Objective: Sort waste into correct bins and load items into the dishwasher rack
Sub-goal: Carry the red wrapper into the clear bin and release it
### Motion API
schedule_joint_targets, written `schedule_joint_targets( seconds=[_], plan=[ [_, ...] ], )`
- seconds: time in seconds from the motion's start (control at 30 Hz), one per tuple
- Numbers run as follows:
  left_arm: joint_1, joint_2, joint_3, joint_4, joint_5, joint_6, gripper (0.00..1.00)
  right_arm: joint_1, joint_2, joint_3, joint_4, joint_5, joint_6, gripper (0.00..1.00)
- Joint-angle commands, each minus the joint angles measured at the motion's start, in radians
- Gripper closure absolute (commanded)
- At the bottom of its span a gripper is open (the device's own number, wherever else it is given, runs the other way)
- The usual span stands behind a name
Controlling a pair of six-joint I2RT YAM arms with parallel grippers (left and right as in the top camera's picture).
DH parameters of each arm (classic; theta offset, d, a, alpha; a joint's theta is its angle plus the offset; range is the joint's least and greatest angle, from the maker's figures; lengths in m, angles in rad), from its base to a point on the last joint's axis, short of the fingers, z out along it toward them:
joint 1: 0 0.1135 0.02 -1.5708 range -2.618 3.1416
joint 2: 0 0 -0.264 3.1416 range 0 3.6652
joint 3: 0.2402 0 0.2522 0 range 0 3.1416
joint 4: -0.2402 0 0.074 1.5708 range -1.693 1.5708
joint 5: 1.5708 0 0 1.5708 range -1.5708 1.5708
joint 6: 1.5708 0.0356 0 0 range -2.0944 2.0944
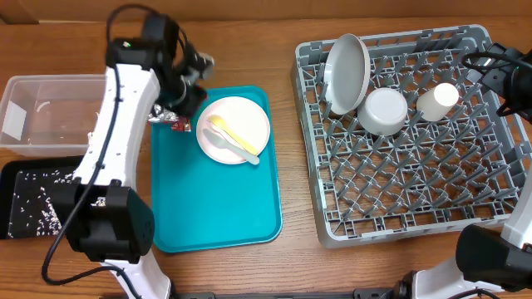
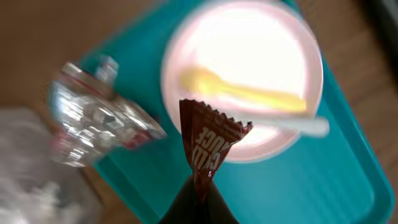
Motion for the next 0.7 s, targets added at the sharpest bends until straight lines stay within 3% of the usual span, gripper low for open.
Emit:
schedule_joint_targets(
  seconds=[0.0, 0.47, 0.53, 0.57, 0.6, 0.67],
  plan=[
    [0.066, 0.0, 0.098, 0.031, 0.016, -0.028, 0.96, -0.002, -0.003, 0.001, 0.005, -0.001, 0.004, 0.0],
    [0.431, 0.04, 0.1, 0.195, -0.055, -0.039, 0.93, -0.002, -0.003, 0.001, 0.005, -0.001, 0.004, 0.0],
    [0.467, 0.06, 0.1, 0.195, -0.056, -0.04, 0.75, -0.002, -0.003, 0.001, 0.005, -0.001, 0.004, 0.0],
    [0.48, 0.072, 0.1, 0.197, -0.055, -0.04, 0.45, -0.002, -0.003, 0.001, 0.005, -0.001, 0.004, 0.0],
    [0.493, 0.087, 0.1, 0.198, -0.055, -0.04, 0.0, -0.002, -0.003, 0.001, 0.005, -0.001, 0.004, 0.0],
    [0.512, 0.108, 0.1, 0.196, -0.055, -0.059, 0.0, -0.002, -0.003, 0.001, 0.005, -0.001, 0.004, 0.0]
  ],
)
